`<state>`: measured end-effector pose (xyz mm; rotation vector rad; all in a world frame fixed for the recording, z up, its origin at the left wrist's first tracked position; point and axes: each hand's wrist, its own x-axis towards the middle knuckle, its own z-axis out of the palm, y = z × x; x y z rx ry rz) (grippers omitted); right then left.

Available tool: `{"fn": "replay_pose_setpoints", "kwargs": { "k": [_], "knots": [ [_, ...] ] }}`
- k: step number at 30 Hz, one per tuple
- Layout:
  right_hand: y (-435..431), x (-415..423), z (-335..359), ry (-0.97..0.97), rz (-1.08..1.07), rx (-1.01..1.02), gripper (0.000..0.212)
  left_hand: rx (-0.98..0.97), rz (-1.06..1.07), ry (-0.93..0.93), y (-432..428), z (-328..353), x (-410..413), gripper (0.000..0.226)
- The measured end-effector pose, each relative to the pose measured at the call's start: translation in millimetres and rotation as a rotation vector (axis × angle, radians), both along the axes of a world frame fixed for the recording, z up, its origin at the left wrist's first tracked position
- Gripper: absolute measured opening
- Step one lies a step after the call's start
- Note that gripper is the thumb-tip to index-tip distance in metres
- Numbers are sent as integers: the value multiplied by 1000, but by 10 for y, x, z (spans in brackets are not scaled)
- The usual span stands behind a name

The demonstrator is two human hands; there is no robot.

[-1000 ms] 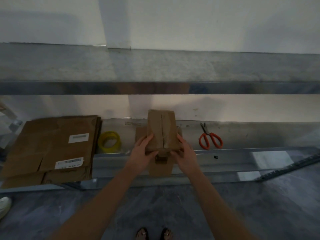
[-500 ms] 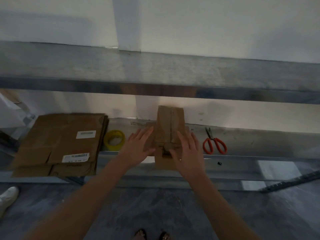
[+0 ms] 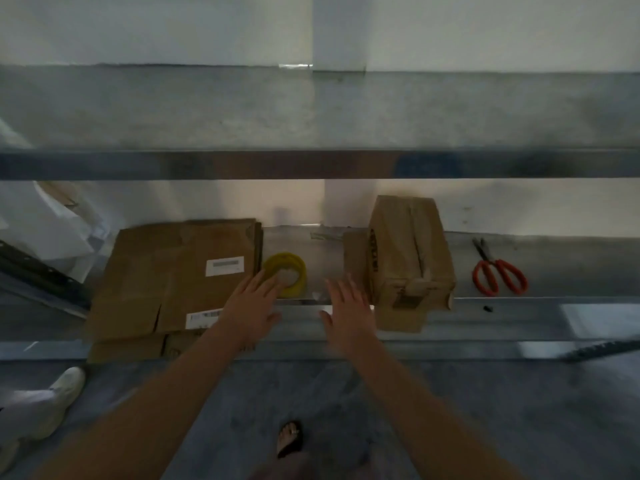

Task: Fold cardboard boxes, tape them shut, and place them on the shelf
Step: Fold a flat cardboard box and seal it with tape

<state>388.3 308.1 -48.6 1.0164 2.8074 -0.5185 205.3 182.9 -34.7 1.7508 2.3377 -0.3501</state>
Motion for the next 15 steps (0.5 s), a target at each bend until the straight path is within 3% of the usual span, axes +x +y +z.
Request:
{"fn": "replay_pose_setpoints", "kwargs": {
  "k": [4,11,15],
  "knots": [
    [72,-185,-130,-20,-102,-42,59,99,-67,-86,139,-155,-126,63],
    [192,-434,-246,57,-146,-27,13,197,-156,-117,264,-370,-434,32],
    [170,-356,-178,99,-193,-71,11,339,-143,-256,262,-349,-460,20]
  ]
}}
